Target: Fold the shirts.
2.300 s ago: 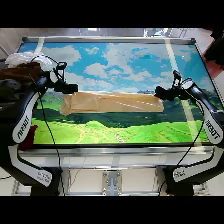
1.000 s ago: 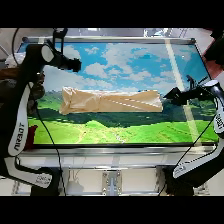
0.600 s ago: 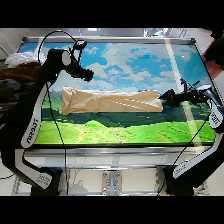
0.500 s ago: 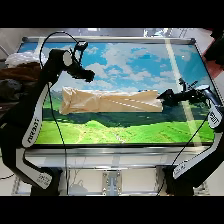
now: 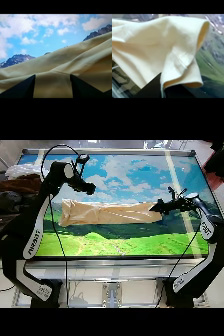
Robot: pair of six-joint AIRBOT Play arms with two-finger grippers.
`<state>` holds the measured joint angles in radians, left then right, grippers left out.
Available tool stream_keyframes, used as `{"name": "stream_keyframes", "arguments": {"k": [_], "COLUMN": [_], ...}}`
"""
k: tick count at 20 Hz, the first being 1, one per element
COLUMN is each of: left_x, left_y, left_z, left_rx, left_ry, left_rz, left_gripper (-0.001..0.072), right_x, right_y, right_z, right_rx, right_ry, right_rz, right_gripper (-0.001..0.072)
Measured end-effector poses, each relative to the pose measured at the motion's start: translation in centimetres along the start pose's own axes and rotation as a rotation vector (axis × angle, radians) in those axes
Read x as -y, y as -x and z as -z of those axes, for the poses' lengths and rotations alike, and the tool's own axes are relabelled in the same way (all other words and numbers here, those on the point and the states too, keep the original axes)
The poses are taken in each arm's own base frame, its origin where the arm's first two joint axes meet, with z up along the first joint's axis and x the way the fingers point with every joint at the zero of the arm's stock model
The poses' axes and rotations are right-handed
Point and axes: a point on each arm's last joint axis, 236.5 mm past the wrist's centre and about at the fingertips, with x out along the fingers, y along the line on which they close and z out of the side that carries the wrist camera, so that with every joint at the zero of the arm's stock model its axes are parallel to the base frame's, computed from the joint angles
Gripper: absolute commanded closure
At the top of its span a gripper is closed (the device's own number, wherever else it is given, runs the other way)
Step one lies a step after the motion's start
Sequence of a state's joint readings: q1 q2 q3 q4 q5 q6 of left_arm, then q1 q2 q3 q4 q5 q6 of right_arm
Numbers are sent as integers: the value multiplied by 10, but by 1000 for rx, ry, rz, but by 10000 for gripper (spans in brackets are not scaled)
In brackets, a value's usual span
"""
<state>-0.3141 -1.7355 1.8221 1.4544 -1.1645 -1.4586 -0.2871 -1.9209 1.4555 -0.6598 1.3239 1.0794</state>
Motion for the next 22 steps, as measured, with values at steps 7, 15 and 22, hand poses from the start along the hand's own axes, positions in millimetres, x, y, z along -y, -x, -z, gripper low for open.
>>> {"name": "stream_keyframes", "arguments": {"k": [7,15,22], "left_x": [38,117,97], "left_y": [-41,-117,-106], "left_z": [28,79,55], "left_rx": [-121,-279,-194], "left_ry": [22,-67,-35], "left_rz": [148,293,276], "left_gripper": [694,695,695], "right_x": [-77,-225,-314], "right_y": [25,16,-31], "right_z": [-19,-18,19], "right_rx": [7,1,-32], "right_ry": [106,383,547], "right_rz": [-67,-105,-142], "right_gripper": [696,697,699]}}
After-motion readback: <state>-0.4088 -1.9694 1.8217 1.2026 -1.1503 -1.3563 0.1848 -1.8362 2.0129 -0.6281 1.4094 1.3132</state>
